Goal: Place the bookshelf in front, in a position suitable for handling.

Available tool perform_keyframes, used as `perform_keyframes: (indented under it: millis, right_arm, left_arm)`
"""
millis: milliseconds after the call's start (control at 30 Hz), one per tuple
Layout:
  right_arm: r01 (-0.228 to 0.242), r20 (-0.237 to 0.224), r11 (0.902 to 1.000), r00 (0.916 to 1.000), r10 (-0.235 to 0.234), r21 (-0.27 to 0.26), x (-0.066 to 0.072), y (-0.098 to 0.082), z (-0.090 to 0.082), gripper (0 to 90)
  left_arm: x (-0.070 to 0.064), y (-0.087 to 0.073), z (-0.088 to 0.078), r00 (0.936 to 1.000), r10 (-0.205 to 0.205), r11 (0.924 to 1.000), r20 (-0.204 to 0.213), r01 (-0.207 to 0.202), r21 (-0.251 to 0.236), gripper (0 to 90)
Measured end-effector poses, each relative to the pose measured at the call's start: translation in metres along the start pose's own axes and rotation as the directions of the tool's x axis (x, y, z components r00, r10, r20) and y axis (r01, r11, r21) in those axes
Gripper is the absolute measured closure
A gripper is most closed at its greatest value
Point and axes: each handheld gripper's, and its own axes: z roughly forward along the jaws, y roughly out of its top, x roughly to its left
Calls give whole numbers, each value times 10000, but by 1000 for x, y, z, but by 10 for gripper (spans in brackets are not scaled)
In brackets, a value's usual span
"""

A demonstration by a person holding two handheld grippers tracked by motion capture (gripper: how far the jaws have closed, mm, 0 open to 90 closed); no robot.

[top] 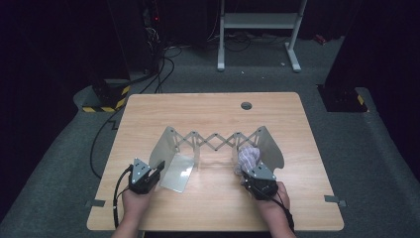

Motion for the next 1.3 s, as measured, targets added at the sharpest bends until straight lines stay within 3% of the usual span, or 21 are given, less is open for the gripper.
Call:
perform_keyframes:
  millis: [200,367,600,800,900,1067,1200,1300]
  right_arm:
    - [89,404,9901,9992,-32,-1404,-6,42,-26,597]
    - [46,735,9830,9973,90,-1834,-9,60,-29,598]
    - [472,764,9968,9962,-422,-648,3,50,-2,601]
    - [590,92,9969,9982,-596,512,14,17,18,602]
    - [590,-183,9955,9982,-577,746,19,1,16,602]
    - [489,-276,9988,9984,-487,70,23,-1,-7,600]
    - [484,-164,9957,9986,-498,-789,21,17,-31,597]
    - [410,-39,9878,9991,-421,-1501,16,33,-47,597]
  left_arm:
    - [2,2,1,10000,-25,10000,-57,25,-44,836]
    - [3,1,0,10000,19,9998,87,-17,-190,787]
    - [3,-1,2,9995,14,9999,313,-11,-108,737]
    - [4,-1,1,9996,-68,10000,283,70,-68,699]
    - [5,-2,1,9996,-75,10000,281,76,-41,687]
    - [4,-2,2,9995,-73,10000,294,73,6,681]
    - [4,-2,2,9996,-75,10000,280,74,23,672]
    - [5,-3,2,9995,-133,9999,276,133,1,667]
